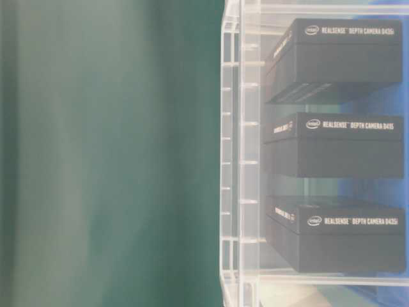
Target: Take the box out of the case with the right arm.
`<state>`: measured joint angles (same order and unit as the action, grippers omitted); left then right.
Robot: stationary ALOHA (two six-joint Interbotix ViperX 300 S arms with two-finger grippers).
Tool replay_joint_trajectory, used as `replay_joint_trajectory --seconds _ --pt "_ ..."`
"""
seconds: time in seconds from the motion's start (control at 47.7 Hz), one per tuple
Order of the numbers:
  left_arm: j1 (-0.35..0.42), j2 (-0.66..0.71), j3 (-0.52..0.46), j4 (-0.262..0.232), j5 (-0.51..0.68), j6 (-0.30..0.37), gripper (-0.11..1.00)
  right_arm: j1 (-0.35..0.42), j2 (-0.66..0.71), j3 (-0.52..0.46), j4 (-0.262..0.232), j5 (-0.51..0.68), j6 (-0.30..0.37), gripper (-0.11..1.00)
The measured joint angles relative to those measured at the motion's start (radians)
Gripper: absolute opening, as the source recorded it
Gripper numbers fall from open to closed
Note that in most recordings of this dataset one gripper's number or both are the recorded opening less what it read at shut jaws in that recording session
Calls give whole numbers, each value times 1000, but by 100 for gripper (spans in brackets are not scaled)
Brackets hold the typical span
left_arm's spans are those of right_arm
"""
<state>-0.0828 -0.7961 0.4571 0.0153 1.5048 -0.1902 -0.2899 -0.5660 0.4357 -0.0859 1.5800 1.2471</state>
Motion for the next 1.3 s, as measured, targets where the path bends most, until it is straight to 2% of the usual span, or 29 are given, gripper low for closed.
replay_joint_trajectory --seconds 0.147,0.587,0.692,0.881,0.965,1.027,1.132,1.3 --pt "0 0 0 0 2 0 0 -51 9 -2 0 -26 -26 0" --pt "0 0 0 0 5 0 0 -52 9 8 0 -40 -31 2" --pt "0 0 0 0 3 0 0 -52 9 14 0 -40 -29 18" --pt "0 0 0 0 5 0 0 -52 9 17 -11 -40 -23 74" --pt "0 0 0 0 5 0 0 -55 11 17 -20 -40 -25 91" --pt "0 0 0 0 5 0 0 -55 11 17 -26 -40 -26 95" --pt "0 8 0 0 5 0 0 -52 11 17 -32 -40 -25 92" --pt "0 20 0 0 9 -2 0 -52 11 18 -44 -40 -25 93"
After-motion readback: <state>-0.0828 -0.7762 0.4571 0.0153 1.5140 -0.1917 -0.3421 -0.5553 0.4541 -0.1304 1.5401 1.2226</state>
